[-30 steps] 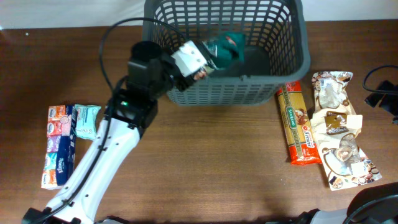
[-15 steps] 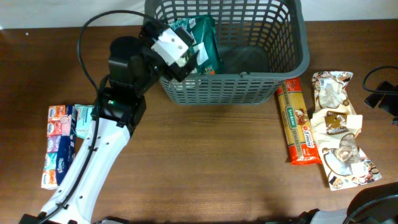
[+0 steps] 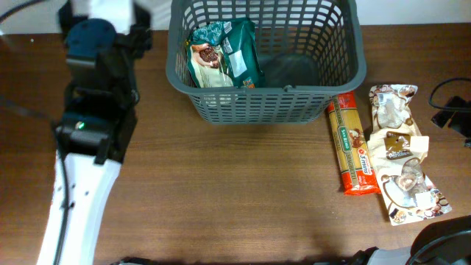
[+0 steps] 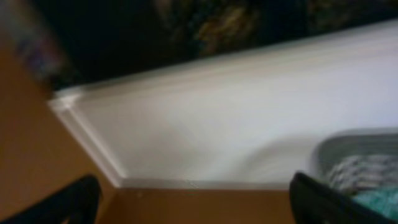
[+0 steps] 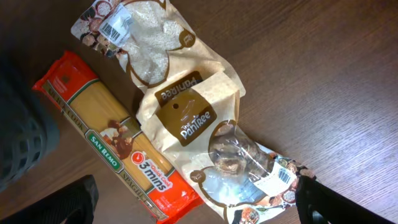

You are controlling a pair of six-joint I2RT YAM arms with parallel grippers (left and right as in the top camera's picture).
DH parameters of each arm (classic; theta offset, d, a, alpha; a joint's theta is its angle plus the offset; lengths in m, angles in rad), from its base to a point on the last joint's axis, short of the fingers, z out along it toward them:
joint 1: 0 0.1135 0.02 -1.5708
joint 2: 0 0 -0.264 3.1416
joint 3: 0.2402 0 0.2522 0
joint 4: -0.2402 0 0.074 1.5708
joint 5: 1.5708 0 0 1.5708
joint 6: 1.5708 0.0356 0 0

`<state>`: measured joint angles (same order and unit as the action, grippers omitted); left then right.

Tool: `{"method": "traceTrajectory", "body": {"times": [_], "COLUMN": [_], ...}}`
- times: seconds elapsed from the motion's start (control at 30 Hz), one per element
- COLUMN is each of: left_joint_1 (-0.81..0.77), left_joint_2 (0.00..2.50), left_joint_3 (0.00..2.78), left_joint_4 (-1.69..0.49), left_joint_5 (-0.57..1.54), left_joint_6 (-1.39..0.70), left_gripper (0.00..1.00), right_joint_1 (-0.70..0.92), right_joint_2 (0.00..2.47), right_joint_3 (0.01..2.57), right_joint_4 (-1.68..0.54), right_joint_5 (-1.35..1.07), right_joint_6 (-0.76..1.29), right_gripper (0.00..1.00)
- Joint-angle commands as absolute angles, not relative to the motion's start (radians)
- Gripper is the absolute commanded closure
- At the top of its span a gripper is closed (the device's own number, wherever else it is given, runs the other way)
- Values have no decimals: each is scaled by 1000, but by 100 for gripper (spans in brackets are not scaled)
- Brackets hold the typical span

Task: Pack container
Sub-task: 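Withdraw the left gripper and move it to the Kleenex tissue stack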

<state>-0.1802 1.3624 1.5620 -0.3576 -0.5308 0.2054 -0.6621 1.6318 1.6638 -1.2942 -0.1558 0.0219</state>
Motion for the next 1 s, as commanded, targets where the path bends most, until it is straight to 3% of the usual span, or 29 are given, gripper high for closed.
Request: {"method": "traceTrajectory", "body": {"times": [0.0, 0.1, 0.17, 0.37, 0.43, 0.63, 0.97], "left_joint_1": [-149, -104, -82, 26, 78, 327, 674], "left_joint_2": [1351, 1363, 1366, 1367, 1365, 1380, 1613], "left_joint_3": [1568, 1567, 1560, 1499, 1470, 1428, 1401], "left_joint_4": [-570, -958, -1089, -1371, -1377, -1250, -1084], "left_joint_5": [-738, -642, -526, -358, -316, 101, 290], "left_joint_6": [41, -120, -118, 93, 142, 469, 476], "left_gripper": [11, 11, 11, 11, 11, 5, 4], "right_joint_1": [-662, -662, -662, -662, -662, -662, -662], "right_joint_2": [1634, 1634, 1634, 1634, 1634, 1634, 1634], "right_joint_3": [1664, 1664, 1664, 1664, 1664, 1664, 1664], "right_joint_4": [-1289, -1282, -1281, -1267, -1262, -1262, -1249], "right_joint_5": [-147, -147, -147, -147, -147, -147, -146], "right_joint_6": [17, 17, 17, 17, 17, 17, 16], "right_gripper": [1, 1, 1, 1, 1, 1, 1]}}
